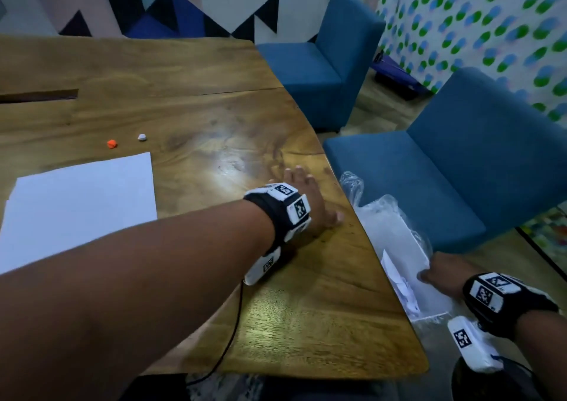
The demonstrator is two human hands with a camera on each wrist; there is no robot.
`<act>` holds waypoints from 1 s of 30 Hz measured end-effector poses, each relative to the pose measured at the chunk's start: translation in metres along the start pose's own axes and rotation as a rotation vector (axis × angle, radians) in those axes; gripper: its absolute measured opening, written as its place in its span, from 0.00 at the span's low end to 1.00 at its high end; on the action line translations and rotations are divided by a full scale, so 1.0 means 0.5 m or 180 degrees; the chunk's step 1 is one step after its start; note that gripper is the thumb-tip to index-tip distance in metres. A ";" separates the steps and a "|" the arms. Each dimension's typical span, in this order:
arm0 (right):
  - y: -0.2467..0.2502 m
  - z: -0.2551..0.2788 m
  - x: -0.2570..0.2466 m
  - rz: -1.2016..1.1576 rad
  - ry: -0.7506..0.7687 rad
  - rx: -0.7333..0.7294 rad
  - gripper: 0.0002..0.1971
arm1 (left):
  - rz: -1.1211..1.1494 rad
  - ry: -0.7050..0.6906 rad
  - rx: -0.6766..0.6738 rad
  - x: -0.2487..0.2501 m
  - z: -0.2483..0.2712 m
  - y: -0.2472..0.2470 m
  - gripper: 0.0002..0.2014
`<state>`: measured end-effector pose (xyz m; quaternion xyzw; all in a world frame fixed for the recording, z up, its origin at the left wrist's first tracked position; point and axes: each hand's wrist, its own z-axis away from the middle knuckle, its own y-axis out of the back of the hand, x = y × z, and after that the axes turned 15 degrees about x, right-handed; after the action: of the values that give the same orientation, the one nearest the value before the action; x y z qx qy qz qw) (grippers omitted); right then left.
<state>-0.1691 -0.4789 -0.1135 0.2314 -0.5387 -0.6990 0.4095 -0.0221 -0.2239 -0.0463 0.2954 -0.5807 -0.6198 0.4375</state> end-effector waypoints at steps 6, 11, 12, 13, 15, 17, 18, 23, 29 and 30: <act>-0.001 -0.002 -0.001 0.0041 -0.0008 0.0015 0.18 | 0.0108 -0.1098 -0.0316 0.085 0.084 -0.030 0.58; 0.004 0.002 -0.009 0.0103 0.0030 0.0030 0.16 | 0.0358 -0.1213 -0.0016 0.090 0.074 -0.018 0.53; 0.006 0.003 -0.010 0.0106 0.0052 0.0039 0.15 | 0.0363 -0.0915 0.0083 0.078 0.049 -0.015 0.54; 0.008 0.004 -0.011 0.0118 0.0064 0.0051 0.14 | 0.0374 -0.0598 0.0162 0.064 0.021 -0.010 0.54; 0.009 0.006 -0.011 0.0141 0.0064 0.0064 0.12 | 0.0312 -0.0197 0.0172 0.039 -0.028 0.000 0.55; 0.007 0.005 -0.008 0.0138 0.0045 0.0051 0.12 | 0.0116 -0.0175 0.0039 0.031 -0.049 -0.007 0.56; 0.006 0.004 -0.007 0.0126 0.0038 0.0043 0.12 | 0.0045 -0.0204 -0.0039 0.034 -0.047 -0.009 0.58; 0.000 -0.004 -0.002 0.0061 -0.0030 -0.0005 0.12 | -0.0018 -0.0836 -0.0266 0.072 0.019 -0.006 0.55; -0.004 -0.011 0.004 -0.0015 -0.0061 -0.0016 0.13 | 0.0861 -0.1262 -0.0023 0.048 0.059 0.034 0.45; -0.005 -0.011 0.006 -0.0038 -0.0052 -0.0026 0.12 | 0.0716 -0.1023 0.0127 0.026 0.059 0.032 0.46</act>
<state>-0.1674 -0.4845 -0.1172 0.2272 -0.5377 -0.7054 0.4019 -0.0504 -0.2209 -0.0242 0.1344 -0.6846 -0.5946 0.3997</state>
